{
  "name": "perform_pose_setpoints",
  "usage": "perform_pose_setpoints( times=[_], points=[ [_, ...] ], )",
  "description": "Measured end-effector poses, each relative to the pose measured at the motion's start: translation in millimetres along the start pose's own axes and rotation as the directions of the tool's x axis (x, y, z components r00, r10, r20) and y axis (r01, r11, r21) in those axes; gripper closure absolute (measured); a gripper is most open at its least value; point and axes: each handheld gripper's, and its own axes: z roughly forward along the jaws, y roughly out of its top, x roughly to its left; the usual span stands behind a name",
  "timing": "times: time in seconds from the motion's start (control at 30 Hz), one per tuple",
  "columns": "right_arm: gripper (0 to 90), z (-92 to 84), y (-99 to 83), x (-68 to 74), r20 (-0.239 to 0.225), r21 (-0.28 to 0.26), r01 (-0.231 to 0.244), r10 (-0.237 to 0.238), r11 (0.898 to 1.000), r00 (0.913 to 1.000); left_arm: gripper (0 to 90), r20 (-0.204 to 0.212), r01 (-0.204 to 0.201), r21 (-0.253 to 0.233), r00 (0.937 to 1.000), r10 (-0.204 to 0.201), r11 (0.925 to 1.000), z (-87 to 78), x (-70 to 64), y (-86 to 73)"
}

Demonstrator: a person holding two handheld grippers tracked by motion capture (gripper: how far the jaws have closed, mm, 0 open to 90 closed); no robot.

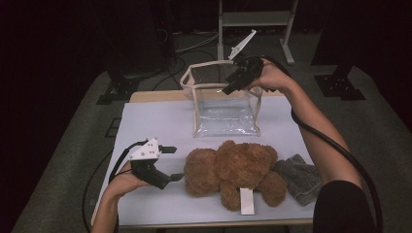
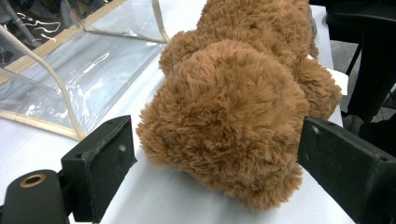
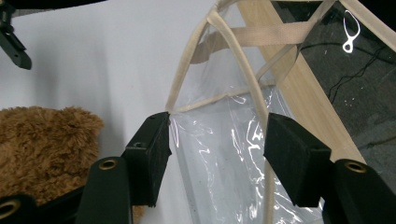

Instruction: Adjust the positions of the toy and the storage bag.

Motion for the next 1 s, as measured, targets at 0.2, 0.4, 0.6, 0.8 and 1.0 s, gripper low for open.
perform_pose_setpoints(
  times=[0.2,0.4,0.6,0.8,1.0],
  points=[
    [41.1,7.3,-0.2,-11.6,0.001,0.026,-0.010,0.010,1.000,1.0000,10.1,-0.002,0.003,0.004,1.0000,-0.003,1.0000,-1.3,1.2,-1.5],
    [41.6,14.8,-2.1,-20.3,0.004,0.039,-0.026,0.026,0.999,0.9997,10.1,-0.003,0.007,0.002,1.0000,-0.007,1.0000,-1.9,1.1,-2.1],
    [46.6,23.2,-3.1,-25.9,-0.003,0.063,-0.035,0.035,0.997,0.9994,10.2,0.002,0.006,0.005,1.0000,-0.006,1.0000,-0.6,1.2,-2.8],
    [64.5,29.8,-6.4,-27.4,-0.006,0.089,-0.034,0.035,0.995,0.9994,10.1,0.004,0.002,0.005,1.0000,-0.002,1.0000,0.1,1.3,-3.2],
    [78.8,29.1,-5.4,-20.7,-0.006,0.102,-0.020,0.021,0.995,0.9998,10.1,0.006,0.001,0.001,1.0000,-0.001,1.0000,-0.2,1.2,-2.8]
  ],
)
